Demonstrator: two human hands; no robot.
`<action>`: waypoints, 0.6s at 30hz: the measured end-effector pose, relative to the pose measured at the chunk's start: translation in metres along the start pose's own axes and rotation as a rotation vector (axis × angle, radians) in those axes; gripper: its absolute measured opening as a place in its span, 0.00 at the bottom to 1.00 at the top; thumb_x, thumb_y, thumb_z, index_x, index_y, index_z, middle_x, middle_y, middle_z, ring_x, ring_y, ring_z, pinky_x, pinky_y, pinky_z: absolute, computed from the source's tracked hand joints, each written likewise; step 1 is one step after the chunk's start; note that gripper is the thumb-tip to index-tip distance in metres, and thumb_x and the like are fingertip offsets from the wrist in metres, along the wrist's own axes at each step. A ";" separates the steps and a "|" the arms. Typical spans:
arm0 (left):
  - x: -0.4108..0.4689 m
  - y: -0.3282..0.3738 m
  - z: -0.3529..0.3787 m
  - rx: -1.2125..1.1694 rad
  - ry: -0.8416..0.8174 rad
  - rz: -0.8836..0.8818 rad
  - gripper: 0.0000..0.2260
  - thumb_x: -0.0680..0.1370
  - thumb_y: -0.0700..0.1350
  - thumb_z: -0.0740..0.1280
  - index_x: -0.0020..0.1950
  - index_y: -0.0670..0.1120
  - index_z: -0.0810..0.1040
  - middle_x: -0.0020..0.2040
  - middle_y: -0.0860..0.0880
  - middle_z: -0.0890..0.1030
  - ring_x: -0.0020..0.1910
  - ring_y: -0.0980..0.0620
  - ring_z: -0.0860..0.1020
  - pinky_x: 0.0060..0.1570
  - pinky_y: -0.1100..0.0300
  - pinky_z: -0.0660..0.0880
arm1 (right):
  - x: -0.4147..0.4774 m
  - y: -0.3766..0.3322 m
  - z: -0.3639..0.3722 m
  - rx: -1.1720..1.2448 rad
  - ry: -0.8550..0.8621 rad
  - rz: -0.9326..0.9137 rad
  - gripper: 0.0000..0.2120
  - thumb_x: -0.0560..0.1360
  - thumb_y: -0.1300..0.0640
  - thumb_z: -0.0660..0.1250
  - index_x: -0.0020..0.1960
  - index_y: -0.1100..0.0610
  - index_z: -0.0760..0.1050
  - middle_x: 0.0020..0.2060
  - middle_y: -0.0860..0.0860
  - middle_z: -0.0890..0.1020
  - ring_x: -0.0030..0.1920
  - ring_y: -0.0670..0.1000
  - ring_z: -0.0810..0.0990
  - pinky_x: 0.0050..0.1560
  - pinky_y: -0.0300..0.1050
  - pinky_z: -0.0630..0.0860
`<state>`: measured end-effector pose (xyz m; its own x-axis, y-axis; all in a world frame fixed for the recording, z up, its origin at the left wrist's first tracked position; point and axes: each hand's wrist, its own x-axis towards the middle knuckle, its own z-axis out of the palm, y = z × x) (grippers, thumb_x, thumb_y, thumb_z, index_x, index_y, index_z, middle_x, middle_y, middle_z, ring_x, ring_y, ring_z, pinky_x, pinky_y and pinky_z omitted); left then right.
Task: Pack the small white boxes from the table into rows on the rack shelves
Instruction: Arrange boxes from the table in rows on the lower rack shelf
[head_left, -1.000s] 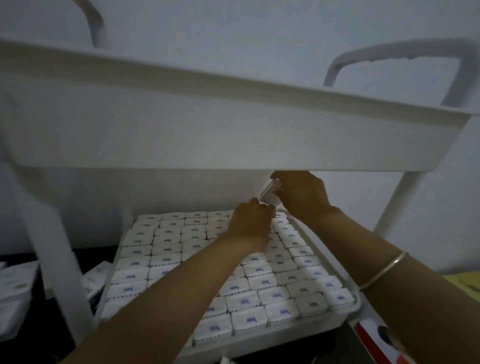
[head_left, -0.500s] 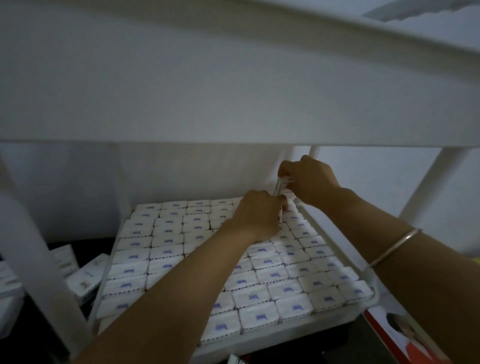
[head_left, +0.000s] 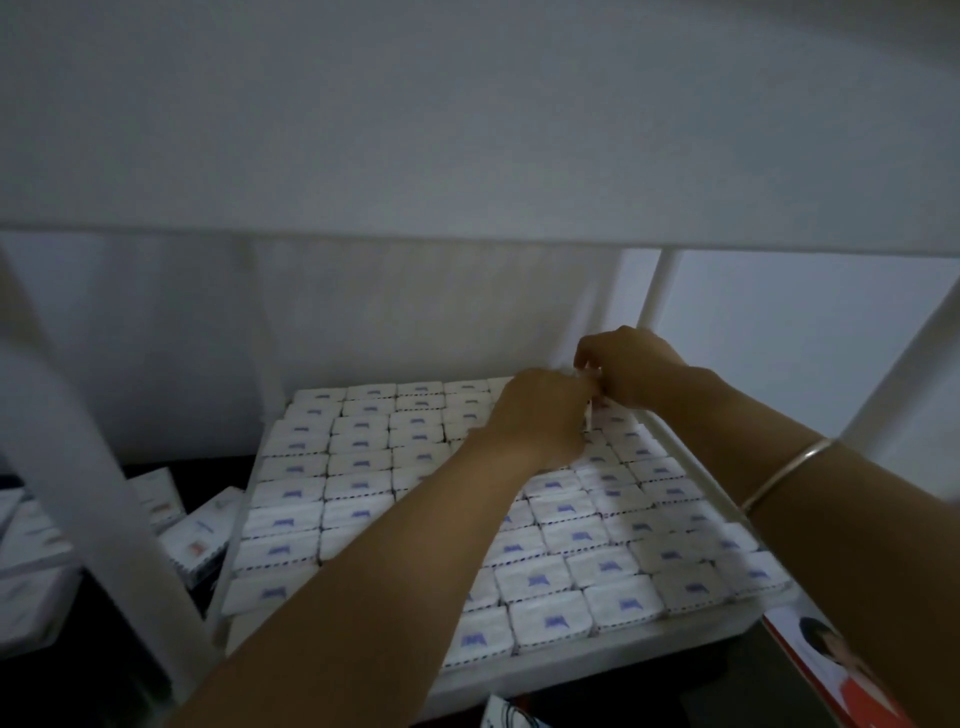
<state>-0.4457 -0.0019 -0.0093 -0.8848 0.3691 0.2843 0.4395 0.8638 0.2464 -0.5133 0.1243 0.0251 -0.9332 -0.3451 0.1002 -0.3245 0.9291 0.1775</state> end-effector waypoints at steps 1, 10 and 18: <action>-0.001 0.000 0.002 -0.008 0.023 -0.004 0.19 0.73 0.35 0.65 0.63 0.46 0.75 0.49 0.45 0.80 0.48 0.45 0.78 0.43 0.58 0.71 | -0.001 -0.001 0.004 0.000 -0.015 -0.004 0.15 0.77 0.60 0.63 0.63 0.51 0.74 0.56 0.54 0.80 0.55 0.56 0.79 0.55 0.47 0.76; -0.003 -0.009 0.002 -0.013 0.364 -0.031 0.27 0.74 0.43 0.69 0.72 0.56 0.70 0.60 0.45 0.70 0.57 0.45 0.71 0.54 0.53 0.68 | -0.018 0.002 0.002 0.312 0.027 -0.014 0.37 0.74 0.66 0.66 0.78 0.51 0.54 0.72 0.54 0.69 0.69 0.56 0.70 0.63 0.48 0.70; 0.001 -0.005 -0.007 -0.616 0.483 -0.158 0.40 0.71 0.47 0.76 0.77 0.46 0.58 0.38 0.56 0.78 0.40 0.54 0.79 0.46 0.61 0.75 | -0.065 -0.010 -0.035 0.889 0.063 -0.154 0.26 0.76 0.63 0.68 0.70 0.48 0.66 0.60 0.46 0.75 0.56 0.49 0.78 0.53 0.41 0.77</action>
<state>-0.4473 -0.0084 -0.0038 -0.8411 -0.0531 0.5383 0.4456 0.4962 0.7451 -0.4443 0.1328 0.0516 -0.8679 -0.4564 0.1961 -0.4691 0.6231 -0.6258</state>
